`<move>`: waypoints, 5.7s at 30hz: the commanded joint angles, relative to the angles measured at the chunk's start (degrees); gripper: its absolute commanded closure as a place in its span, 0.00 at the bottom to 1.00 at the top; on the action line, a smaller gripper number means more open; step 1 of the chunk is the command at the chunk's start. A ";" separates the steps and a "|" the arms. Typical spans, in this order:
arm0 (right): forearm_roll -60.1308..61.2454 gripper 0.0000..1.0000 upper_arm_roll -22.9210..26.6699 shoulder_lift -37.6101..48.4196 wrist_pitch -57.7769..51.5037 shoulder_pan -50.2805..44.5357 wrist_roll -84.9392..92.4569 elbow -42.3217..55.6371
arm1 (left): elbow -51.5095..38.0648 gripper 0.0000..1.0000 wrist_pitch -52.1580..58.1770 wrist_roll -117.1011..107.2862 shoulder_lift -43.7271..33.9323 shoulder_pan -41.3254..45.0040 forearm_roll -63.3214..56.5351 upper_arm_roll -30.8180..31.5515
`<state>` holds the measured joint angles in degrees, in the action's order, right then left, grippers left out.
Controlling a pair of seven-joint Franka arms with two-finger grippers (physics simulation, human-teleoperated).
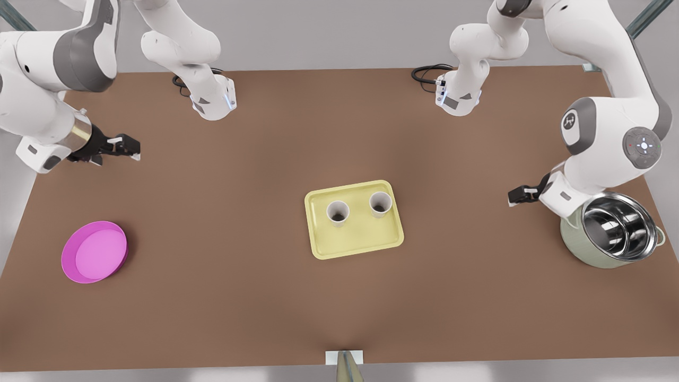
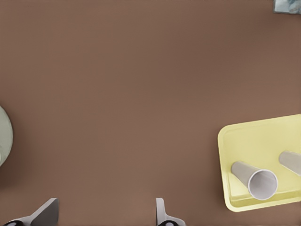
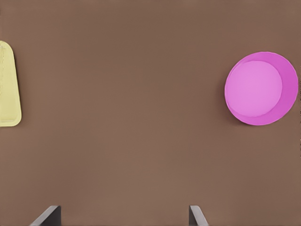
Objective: Use the left arm to pick up the white IKEA cup from the tray and place it on the middle-left position; use the right arm to pick up the white IKEA cup from the tray and place it on the middle-right position
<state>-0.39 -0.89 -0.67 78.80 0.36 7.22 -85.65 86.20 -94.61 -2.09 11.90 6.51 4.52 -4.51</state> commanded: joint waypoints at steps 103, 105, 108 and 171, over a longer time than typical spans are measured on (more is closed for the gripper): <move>-0.40 0.37 0.98 -37.04 43.28 -5.29 -9.16 -0.14 | 21.91 0.00 -38.55 -23.22 8.94 26.19 2.25 2.05; -0.40 0.35 1.16 -36.86 43.19 -5.37 -9.24 0.04 | 22.00 0.00 -38.55 -24.19 10.17 26.98 2.16 1.96; -0.48 0.32 1.33 -35.72 42.32 -5.37 -9.24 0.22 | 22.08 0.00 -38.55 -24.36 10.87 26.98 2.16 1.96; -1.54 0.00 3.00 -9.97 17.88 0.52 8.51 1.88 | 38.70 0.85 -60.08 12.81 8.58 18.72 5.06 -18.43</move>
<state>-1.95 2.10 -10.71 96.70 0.89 11.98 -83.82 124.88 -150.26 -5.95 20.15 25.26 7.23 -22.98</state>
